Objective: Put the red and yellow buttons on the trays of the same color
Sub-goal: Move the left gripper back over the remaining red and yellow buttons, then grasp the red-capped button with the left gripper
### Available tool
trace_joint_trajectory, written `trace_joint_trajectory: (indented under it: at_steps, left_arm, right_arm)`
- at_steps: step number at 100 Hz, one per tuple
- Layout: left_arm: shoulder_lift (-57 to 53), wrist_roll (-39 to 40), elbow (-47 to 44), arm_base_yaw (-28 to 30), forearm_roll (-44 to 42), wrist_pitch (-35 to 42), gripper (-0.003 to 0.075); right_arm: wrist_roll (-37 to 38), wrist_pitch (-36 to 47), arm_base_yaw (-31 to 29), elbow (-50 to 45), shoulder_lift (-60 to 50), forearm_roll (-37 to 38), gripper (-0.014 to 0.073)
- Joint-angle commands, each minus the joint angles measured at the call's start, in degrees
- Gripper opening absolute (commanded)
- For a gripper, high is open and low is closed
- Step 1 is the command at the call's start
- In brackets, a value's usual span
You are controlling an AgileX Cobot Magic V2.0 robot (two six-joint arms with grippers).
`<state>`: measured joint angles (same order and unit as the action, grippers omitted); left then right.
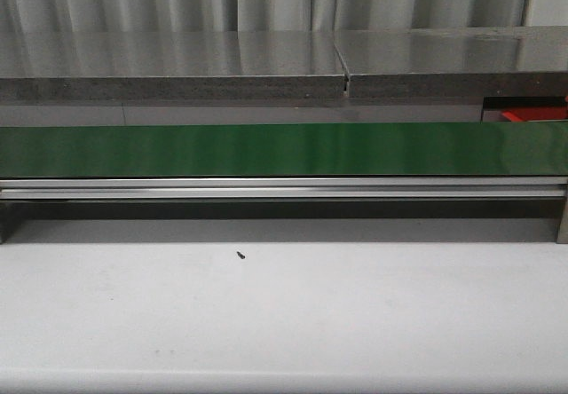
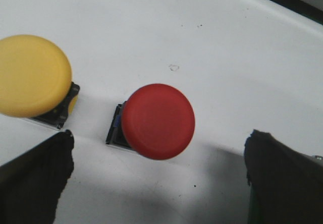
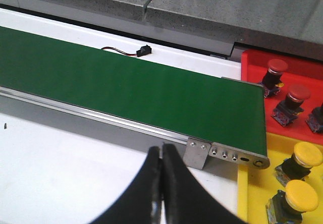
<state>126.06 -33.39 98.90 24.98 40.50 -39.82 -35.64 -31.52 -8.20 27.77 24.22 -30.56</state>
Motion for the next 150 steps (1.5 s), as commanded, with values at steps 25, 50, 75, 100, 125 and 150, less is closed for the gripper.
trace_joint_trajectory:
  at_steps: [25, 50, 75, 100, 125, 150]
  left_arm:
    - [-1.6, 1.0, 2.4, -2.2, 1.7, 3.8, 0.066]
    - [-1.6, 1.8, 2.4, -2.2, 0.7, 6.0, 0.066]
    - [-1.1, 1.8, 3.2, -2.2, 0.6, 7.3, 0.066]
    - [3.3, 4.2, 10.1, -2.2, 0.2, 2.6, 0.0628]
    - [3.3, 4.4, 11.4, -2.2, -0.2, 2.4, 0.0558]
    - [3.3, 4.5, 11.4, -2.2, -0.2, 0.7, 0.0345]
  right_arm:
    - [-0.5, 3.4, 0.1, 1.5, 0.1, -0.7, -0.0068]
    - [-0.5, 3.4, 0.1, 1.5, 0.1, -0.7, -0.0068]
    - [-0.5, 3.4, 0.1, 1.5, 0.1, -0.7, -0.0068]
    - [-0.5, 3.4, 0.1, 1.5, 0.1, -0.7, -0.0068]
    - [-0.5, 3.4, 0.1, 1.5, 0.1, -0.7, -0.0068]
    - [-0.5, 3.4, 0.1, 1.5, 0.1, -0.7, -0.0068]
